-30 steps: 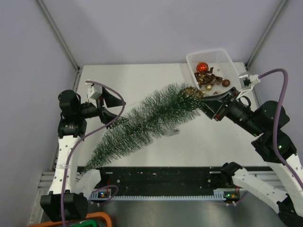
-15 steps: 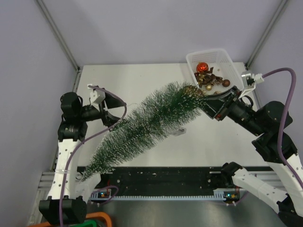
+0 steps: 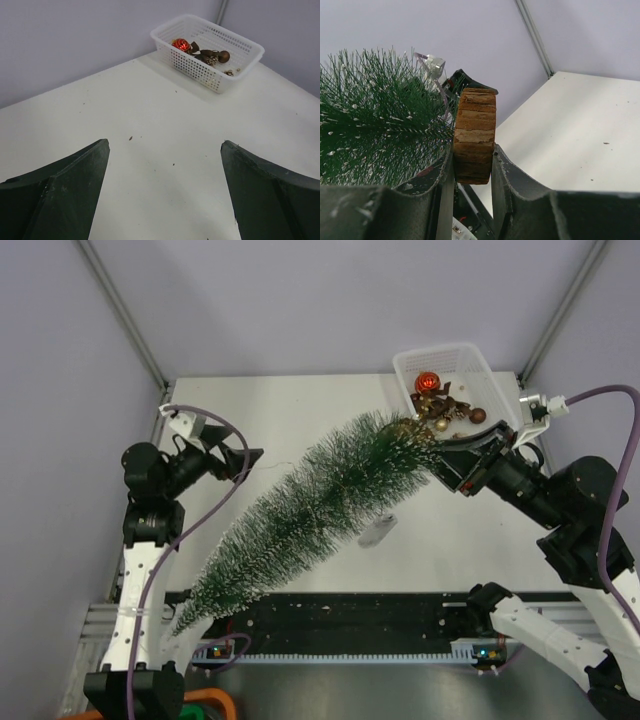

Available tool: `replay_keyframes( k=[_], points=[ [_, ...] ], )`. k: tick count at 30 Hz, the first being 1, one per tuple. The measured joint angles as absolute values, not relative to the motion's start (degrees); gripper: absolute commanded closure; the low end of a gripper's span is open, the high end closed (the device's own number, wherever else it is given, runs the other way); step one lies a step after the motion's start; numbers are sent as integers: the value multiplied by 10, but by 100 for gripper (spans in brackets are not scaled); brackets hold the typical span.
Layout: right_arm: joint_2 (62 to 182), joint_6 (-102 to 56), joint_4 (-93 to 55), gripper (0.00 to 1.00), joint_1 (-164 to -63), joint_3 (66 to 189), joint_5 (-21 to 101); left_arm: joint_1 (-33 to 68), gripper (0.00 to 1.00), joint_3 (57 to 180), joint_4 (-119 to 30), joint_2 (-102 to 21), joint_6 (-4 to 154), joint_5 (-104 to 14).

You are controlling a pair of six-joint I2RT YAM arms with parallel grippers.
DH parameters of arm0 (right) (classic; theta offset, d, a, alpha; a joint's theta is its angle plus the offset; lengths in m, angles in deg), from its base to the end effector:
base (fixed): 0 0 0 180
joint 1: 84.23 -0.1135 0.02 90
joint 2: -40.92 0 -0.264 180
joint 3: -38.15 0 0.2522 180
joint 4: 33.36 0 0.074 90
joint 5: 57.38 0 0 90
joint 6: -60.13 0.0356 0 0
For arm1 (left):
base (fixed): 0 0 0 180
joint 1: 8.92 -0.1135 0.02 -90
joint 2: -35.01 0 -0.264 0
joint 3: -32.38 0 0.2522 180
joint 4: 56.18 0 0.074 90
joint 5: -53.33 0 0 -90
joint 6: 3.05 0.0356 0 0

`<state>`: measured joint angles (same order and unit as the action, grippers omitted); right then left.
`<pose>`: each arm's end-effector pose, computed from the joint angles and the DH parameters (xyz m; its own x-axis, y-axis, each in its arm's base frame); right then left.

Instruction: Decorate the small christmas tree

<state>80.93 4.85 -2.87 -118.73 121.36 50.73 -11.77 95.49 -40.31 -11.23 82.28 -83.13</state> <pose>0.0818 0.0696 0.4796 -0.2999 0.4507 -0.8408 -0.7512 0.4317 0.4994 0.1783 -0.0170 0.3791 -0.0388 -0.0581 -0.9976 0.6888 0.7217 -0.0688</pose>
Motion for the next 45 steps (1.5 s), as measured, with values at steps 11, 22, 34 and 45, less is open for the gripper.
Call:
replay_keyframes(
  k=[11, 22, 34, 45],
  points=[
    [817, 44, -10, 100, -1187, 1245, 496, -119, 1, 957, -372, -118, 690, -740],
    [838, 38, 38, 100, -1187, 1262, 447, -126, 3, 943, -371, -42, 656, -782],
    [851, 30, 70, 100, -1187, 1282, 415, -126, 8, 883, -443, 1, 626, -687],
    [876, 27, 80, 100, -1187, 1297, 401, -128, 8, 833, -467, 65, 643, -741]
  ],
)
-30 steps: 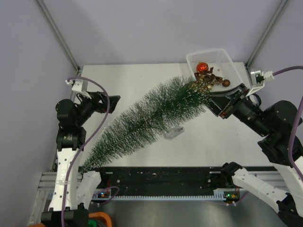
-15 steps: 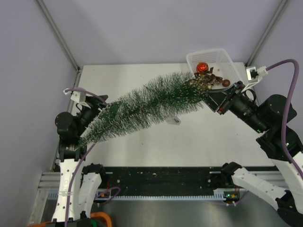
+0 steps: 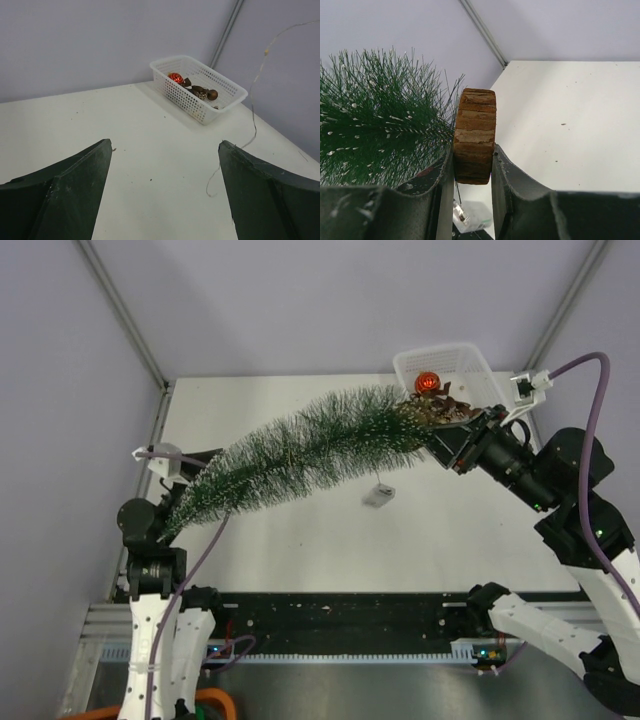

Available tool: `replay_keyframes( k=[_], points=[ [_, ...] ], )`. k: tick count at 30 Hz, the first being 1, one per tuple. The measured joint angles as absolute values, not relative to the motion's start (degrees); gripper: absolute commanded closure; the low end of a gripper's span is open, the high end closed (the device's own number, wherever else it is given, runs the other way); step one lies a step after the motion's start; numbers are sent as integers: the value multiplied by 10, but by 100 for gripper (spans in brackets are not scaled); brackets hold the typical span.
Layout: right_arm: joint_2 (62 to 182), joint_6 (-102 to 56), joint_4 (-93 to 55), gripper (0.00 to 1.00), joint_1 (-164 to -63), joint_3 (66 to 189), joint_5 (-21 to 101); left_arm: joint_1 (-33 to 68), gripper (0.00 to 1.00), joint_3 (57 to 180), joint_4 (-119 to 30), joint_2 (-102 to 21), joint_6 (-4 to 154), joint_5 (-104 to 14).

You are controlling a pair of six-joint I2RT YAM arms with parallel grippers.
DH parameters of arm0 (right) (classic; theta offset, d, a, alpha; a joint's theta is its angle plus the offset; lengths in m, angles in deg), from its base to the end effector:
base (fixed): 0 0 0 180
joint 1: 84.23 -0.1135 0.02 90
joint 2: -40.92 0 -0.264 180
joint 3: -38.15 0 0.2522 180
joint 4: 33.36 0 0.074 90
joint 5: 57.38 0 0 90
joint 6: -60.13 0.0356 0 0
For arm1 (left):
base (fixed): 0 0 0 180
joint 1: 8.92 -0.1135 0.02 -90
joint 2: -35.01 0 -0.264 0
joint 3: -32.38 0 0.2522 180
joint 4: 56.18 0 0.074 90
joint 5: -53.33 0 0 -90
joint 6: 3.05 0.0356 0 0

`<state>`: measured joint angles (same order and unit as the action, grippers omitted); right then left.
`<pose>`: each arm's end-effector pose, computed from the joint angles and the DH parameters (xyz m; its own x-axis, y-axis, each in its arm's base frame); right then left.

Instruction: Decorate the small christmas tree

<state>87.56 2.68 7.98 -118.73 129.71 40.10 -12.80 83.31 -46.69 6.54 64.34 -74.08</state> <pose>0.1016 0.0754 0.4904 -0.3164 0.4299 -0.8457 -0.5913 0.6077 0.5301 0.1219 -0.0134 0.3587 0.0003 -0.3061 -0.9520 0.5817 0.7744 -0.2488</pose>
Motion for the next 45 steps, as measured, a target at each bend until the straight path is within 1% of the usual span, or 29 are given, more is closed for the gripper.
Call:
replay_keyframes(
  k=[7, 9, 17, 21, 29, 33, 40, 45],
  points=[
    [887, 26, 82, 100, -1187, 1301, 398, -128, 8, 817, -452, 106, 644, -688],
    [888, 26, 83, 100, -1187, 1301, 398, -128, 7, 811, -450, 114, 643, -691],
    [897, 26, 83, 100, -1187, 1307, 398, -128, 7, 784, -454, 120, 658, -851],
    [898, 27, 83, 100, -1187, 1307, 398, -128, 9, 784, -462, 115, 672, -907],
    [899, 27, 83, 100, -1187, 1307, 398, -128, 10, 784, -474, 99, 718, -1003],
    [902, 28, 82, 100, -1187, 1307, 403, -123, 11, 784, -490, 84, 723, -1009],
    [906, 34, 78, 100, -1187, 1307, 406, -114, 13, 784, -520, 48, 756, -981],
    [907, 40, 78, 100, -1187, 1307, 412, -74, 15, 784, -532, 19, 785, -965]
  ],
)
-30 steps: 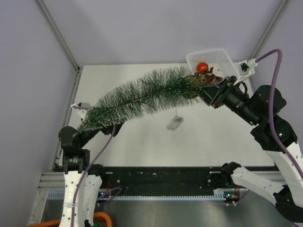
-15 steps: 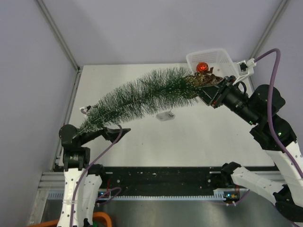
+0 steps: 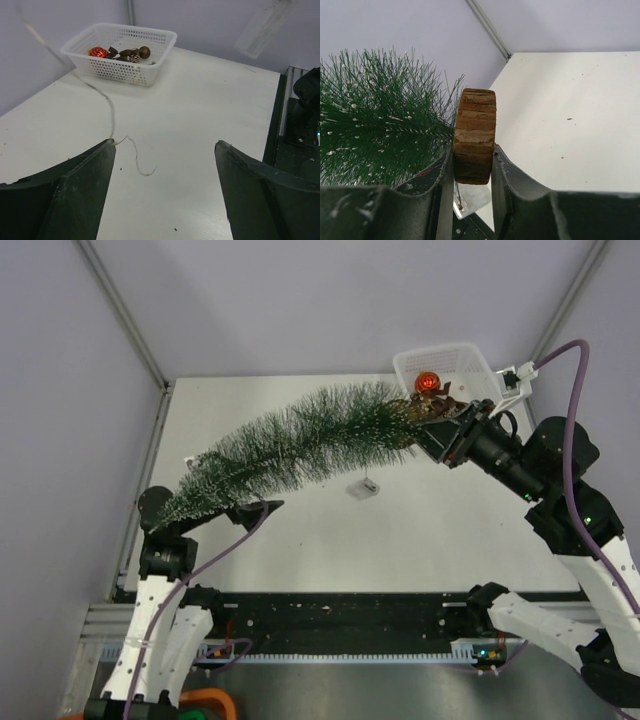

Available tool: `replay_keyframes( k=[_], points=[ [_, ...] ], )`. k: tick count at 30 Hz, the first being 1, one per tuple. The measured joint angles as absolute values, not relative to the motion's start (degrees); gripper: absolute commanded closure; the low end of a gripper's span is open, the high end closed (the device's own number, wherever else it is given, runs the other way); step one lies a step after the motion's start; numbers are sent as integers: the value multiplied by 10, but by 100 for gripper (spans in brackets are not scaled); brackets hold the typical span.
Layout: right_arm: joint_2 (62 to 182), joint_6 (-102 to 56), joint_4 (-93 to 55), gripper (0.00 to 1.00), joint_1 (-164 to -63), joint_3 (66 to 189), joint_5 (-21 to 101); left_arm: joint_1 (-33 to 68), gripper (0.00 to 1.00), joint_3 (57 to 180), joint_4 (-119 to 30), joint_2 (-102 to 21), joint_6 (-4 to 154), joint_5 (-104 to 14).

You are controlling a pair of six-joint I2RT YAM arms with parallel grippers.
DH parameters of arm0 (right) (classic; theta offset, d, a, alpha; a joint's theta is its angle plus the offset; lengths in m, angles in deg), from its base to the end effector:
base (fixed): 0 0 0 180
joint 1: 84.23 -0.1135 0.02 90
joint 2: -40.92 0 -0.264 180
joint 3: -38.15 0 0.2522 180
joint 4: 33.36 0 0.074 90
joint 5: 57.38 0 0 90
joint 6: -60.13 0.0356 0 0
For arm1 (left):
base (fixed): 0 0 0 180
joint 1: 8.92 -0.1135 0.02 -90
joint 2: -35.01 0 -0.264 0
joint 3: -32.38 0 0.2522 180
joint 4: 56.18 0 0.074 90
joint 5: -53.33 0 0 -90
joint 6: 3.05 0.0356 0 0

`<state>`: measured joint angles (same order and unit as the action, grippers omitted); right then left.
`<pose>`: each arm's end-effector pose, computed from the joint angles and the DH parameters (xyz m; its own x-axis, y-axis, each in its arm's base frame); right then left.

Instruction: Decorate the small christmas tree

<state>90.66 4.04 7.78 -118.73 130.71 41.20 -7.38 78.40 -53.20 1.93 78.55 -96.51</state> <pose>0.1153 0.0857 0.4896 -0.3610 0.4213 -0.8320 -0.5803 0.5969 0.5540 0.1342 -0.0344 0.3300 0.0447 -0.0746 -0.9962 0.8808 0.4735 0.0041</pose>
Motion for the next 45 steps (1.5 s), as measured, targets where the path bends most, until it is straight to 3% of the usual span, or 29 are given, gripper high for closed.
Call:
replay_keyframes(
  k=[4, 9, 12, 15, 16, 34, 45],
  points=[
    [906, 43, 74, 100, -1187, 1307, 413, -17, 18, 784, -541, -1, 800, -940],
    [905, 45, 66, 100, -1187, 1307, 415, 18, 37, 793, -545, -24, 823, -915],
    [902, 44, 66, 100, -1187, 1307, 415, 19, 57, 793, -538, -27, 844, -903],
    [898, 44, 66, 100, -1187, 1307, 415, 19, 93, 793, -521, -25, 874, -895],
    [897, 43, 66, 100, -1187, 1307, 414, 19, 99, 793, -513, -24, 880, -894],
    [888, 37, 71, 100, -1187, 1308, 371, 19, 100, 795, -433, 28, 943, -888],
    [896, 21, 95, 100, -1187, 1293, 189, 27, 100, 914, -164, 49, 1171, -1002]
  ],
)
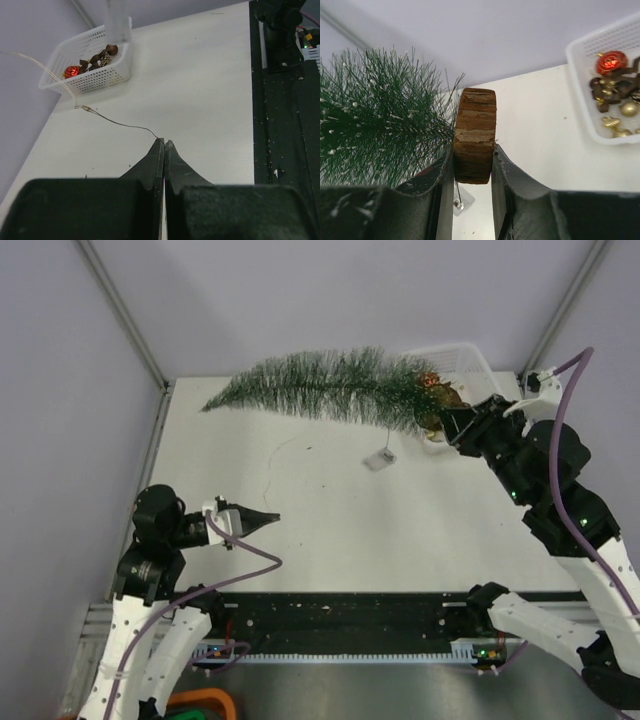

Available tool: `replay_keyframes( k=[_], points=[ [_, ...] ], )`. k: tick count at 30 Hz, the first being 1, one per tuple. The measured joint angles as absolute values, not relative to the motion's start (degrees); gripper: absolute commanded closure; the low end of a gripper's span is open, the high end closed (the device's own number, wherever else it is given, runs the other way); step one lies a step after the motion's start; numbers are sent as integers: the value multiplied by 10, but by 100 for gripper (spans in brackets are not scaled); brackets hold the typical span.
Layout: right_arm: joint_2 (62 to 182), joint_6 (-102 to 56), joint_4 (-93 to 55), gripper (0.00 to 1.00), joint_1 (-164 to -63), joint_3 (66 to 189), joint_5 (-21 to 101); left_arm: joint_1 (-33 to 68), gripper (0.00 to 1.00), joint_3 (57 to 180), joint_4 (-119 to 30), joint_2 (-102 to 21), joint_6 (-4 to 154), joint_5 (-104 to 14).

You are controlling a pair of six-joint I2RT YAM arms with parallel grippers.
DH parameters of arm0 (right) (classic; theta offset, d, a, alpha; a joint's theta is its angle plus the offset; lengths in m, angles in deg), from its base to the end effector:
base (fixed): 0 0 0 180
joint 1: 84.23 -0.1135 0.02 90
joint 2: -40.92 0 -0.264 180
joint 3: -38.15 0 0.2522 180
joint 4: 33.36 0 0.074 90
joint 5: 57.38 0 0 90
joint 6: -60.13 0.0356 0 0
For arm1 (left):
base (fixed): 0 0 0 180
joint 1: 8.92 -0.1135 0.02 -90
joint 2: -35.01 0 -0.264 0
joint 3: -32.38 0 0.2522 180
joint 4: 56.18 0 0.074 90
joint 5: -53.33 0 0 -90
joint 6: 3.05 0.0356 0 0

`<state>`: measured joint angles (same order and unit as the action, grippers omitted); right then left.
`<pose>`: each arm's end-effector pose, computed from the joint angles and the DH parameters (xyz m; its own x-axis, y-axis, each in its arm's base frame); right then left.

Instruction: Decorate the small christmas tree

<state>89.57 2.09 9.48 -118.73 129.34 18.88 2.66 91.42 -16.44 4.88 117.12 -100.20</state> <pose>0.1202 0.0723 0.4816 -0.1913 0.4924 -0.8491 -0.2984 0.7949 0.5283 0.0923 -0.0514 0.3511 0.3187 0.1634 -0.9337 0.9145 0.2060 0.3482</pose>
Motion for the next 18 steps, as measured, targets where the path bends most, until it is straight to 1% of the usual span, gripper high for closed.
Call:
replay_keyframes(
  k=[3, 9, 14, 18],
  points=[
    [898, 30, 98, 100, -1187, 1275, 117, 30, 100, 928, -123, 53, 1204, -1017],
    [914, 20, 103, 100, -1187, 1239, 31, 32, 100, 972, -79, 40, 1232, -1030],
    [926, -8, 101, 100, -1187, 1178, -10, 32, 100, 1031, -80, 22, 1236, -1033],
    [930, -27, 102, 100, -1187, 1129, -13, 32, 100, 1063, -115, 10, 1232, -1020]
  ],
)
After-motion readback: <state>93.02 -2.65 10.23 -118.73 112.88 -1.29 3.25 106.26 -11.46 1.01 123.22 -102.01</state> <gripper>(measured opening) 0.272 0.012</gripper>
